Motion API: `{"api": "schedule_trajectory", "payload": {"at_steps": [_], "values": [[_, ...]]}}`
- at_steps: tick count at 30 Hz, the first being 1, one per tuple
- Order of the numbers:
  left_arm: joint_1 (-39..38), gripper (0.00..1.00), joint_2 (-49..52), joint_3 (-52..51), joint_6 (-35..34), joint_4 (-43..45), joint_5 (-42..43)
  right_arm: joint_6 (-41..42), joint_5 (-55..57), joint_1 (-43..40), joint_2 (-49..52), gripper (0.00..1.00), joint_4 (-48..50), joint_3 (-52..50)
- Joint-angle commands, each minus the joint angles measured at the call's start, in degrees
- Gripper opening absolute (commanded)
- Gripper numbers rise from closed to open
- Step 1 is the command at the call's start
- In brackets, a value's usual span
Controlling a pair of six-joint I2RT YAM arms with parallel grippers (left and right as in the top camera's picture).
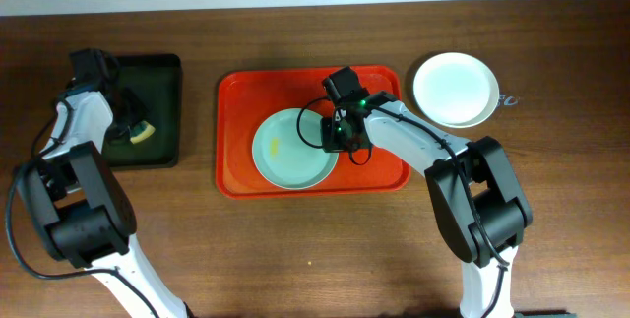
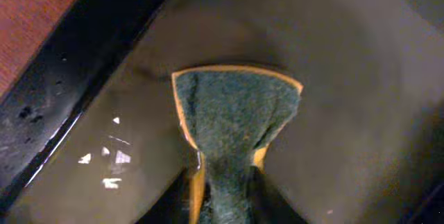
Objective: Clean dirty plates on tray and stack at the side
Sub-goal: 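Dip the sponge in the black tray water with the left gripper, then scrub the pale-green plate with the sponge while right gripper holds it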
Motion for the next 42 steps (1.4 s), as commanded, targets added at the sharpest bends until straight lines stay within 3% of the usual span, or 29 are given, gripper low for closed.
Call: {"api": "schedule_trajectory", "payload": {"at_steps": [1, 3, 8, 11, 15, 19, 22, 25, 29, 32, 35, 39, 42], "values": [[0.35, 0.18, 0.74, 1.20, -0.15, -0.92, -0.42, 0.07, 0.55, 0.63, 0.50, 0.08, -0.24, -1.27], [0.35, 0.00, 0.74, 1.22, -0.13, -0.90, -0.46, 0.07, 0.55, 0.63, 0.50, 0.08, -0.26, -1.27], [0.52, 0.00, -4.90, 5.90, -0.15, -5.05, 0.61, 0.09, 0.55, 0.63, 0.50, 0.08, -0.17, -1.27], [-0.11, 0.00, -6.75, 5.60, -0.17, -7.17, 6.23, 0.07, 0.55, 0.63, 0.50, 0.07, 0.37, -1.27], [-0.35, 0.00, -1.29, 1.51, -0.13, -5.79, 1.01, 0.07, 0.55, 0.63, 0.50, 0.06, -0.07, -1.70], [0.17, 0.00, -5.49, 4.98, -0.15, -9.66, 0.96, 0.04, 0.79, 0.63, 0.50, 0.05, 0.00, -1.75], [0.00, 0.00, -15.98, 6.58, -0.13, -13.49, 13.84, 0.04, 0.76, 0.63, 0.50, 0.05, 0.48, -1.75], [-4.24, 0.00, -19.19, 6.54, 3.41, -19.23, 26.69, -1.05, -2.03, 0.02, 0.50, 0.05, 0.66, -1.75], [-15.34, 0.00, -18.21, 1.16, 4.59, -22.14, 26.60, -2.97, -2.08, -0.02, 0.50, 0.05, -0.11, -1.92], [-22.84, 0.00, -18.12, -5.11, 4.42, -17.68, 24.61, -2.95, -2.08, 0.00, 0.50, 0.04, -0.28, -2.01], [-27.98, 0.00, -18.12, -11.61, -1.49, -10.25, 20.09, -2.93, -2.19, 0.00, 0.50, 0.04, -0.70, -2.01], [-33.38, 0.00, -18.01, -23.17, -4.11, 8.68, 14.62, -2.95, -3.43, -0.02, 0.50, 0.04, -0.68, -2.01], [-35.69, 0.00, -17.90, -27.10, -8.17, 13.68, 9.81, -2.95, -3.45, -0.02, 0.50, 0.04, -0.63, -2.01]]}}
